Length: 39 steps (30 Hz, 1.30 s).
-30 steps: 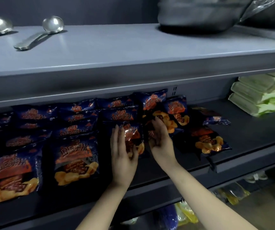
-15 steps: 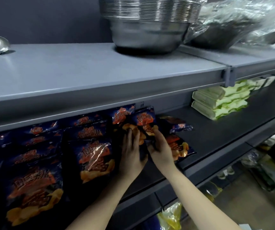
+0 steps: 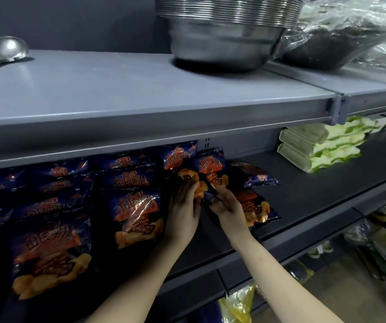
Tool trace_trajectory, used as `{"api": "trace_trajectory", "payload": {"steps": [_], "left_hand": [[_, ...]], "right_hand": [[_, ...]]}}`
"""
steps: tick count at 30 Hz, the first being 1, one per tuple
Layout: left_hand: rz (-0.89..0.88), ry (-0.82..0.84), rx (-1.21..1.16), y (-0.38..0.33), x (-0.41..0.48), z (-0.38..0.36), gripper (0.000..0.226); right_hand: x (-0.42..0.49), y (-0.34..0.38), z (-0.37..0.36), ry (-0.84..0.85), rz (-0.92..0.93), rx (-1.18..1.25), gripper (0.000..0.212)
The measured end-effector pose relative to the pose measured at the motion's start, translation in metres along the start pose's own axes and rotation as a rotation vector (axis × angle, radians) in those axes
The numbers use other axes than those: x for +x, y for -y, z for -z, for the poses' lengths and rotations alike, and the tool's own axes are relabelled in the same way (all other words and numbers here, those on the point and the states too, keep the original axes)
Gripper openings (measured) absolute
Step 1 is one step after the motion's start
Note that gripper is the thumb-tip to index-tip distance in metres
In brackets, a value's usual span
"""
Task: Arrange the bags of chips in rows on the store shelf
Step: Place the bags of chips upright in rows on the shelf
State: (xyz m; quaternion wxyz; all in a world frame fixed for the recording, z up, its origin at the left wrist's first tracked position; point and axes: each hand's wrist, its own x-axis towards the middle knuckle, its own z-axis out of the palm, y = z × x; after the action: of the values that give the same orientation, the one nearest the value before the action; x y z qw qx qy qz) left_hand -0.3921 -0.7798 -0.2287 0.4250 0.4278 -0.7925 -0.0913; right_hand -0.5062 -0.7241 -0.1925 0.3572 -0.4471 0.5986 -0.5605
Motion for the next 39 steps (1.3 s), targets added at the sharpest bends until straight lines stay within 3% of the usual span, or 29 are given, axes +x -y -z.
{"api": "trace_trajectory", "payload": {"steps": [3, 7, 13, 18, 22, 27, 30, 34, 39], "left_hand": [[0.012, 0.080, -0.061, -0.003, 0.004, 0.003, 0.063], [0.005, 0.103, -0.121, -0.014, 0.008, 0.010, 0.075], [0.033, -0.054, -0.181, -0.016, 0.004, 0.029, 0.061], [0.216, -0.182, -0.386, -0.020, 0.009, 0.058, 0.037], [0.388, -0.081, -0.651, -0.021, 0.018, 0.087, 0.045], [0.664, 0.045, -0.875, -0.003, 0.014, 0.093, 0.091], [0.722, 0.078, -0.961, -0.003, 0.007, 0.090, 0.083], [0.734, 0.095, -1.006, -0.006, 0.001, 0.090, 0.058], [0.748, 0.132, -1.021, -0.006, -0.001, 0.096, 0.071]], "right_hand": [[-0.001, 0.006, 0.006, -0.011, 0.041, 0.044, 0.041], [0.000, 0.016, 0.009, 0.002, 0.043, 0.280, 0.036], [-0.006, 0.021, 0.000, 0.014, 0.131, 0.356, 0.033], [0.000, 0.011, 0.006, -0.062, 0.121, 0.249, 0.035], [-0.001, 0.013, 0.013, 0.025, 0.001, 0.216, 0.035], [-0.010, 0.011, 0.015, 0.338, -0.089, 0.325, 0.054], [-0.017, 0.013, 0.009, 0.329, -0.076, 0.348, 0.038], [-0.019, 0.014, 0.009, 0.302, -0.059, 0.327, 0.035], [-0.017, 0.018, 0.008, 0.320, -0.022, 0.307, 0.035]]}}
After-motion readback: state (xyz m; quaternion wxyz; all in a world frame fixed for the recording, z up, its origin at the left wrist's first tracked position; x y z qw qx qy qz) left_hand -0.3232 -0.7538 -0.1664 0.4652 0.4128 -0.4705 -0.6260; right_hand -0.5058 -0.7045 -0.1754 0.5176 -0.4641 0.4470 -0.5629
